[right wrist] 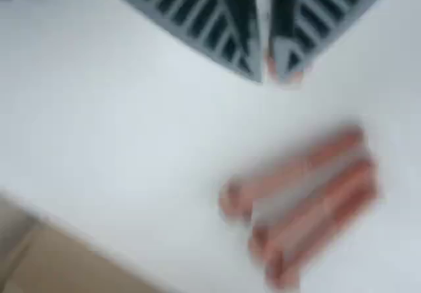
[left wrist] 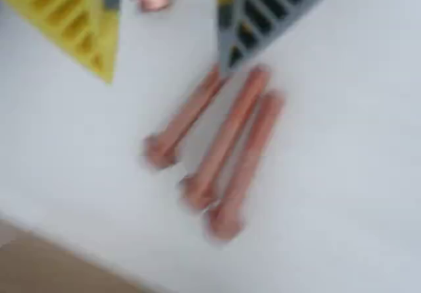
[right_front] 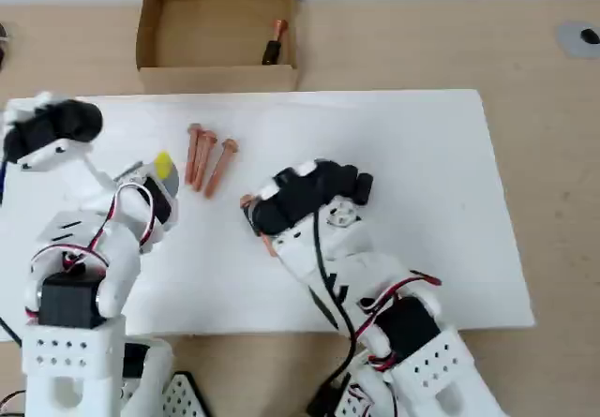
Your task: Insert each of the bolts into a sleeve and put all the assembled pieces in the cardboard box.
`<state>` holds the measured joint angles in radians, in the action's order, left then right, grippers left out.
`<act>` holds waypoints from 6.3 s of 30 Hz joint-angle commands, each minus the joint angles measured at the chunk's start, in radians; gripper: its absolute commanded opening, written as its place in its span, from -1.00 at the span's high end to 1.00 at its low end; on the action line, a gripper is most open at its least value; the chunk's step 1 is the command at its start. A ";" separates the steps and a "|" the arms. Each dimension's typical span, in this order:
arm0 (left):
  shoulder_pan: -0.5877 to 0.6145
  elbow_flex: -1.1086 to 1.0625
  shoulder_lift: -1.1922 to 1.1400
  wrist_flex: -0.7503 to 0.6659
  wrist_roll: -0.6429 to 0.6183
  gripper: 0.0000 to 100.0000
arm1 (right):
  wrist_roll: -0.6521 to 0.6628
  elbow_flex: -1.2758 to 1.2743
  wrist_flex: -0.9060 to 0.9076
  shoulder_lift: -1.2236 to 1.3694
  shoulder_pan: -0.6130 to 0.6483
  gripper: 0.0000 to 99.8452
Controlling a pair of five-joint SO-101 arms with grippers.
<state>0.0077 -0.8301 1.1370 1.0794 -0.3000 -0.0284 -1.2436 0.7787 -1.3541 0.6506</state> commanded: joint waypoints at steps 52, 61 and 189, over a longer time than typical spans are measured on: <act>0.239 -0.094 -0.239 -0.005 0.034 0.76 | -0.104 0.748 0.227 1.211 0.117 0.62; 0.241 -0.092 -0.239 -0.002 0.044 0.76 | -0.100 0.774 0.170 1.320 0.114 0.62; 0.233 0.008 -0.237 0.097 0.072 0.77 | 0.044 0.878 -1.272 1.497 -0.173 0.98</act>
<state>0.2363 -0.8761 0.8991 1.1715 -0.2340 0.0038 -0.4503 -0.4058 0.0867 0.5109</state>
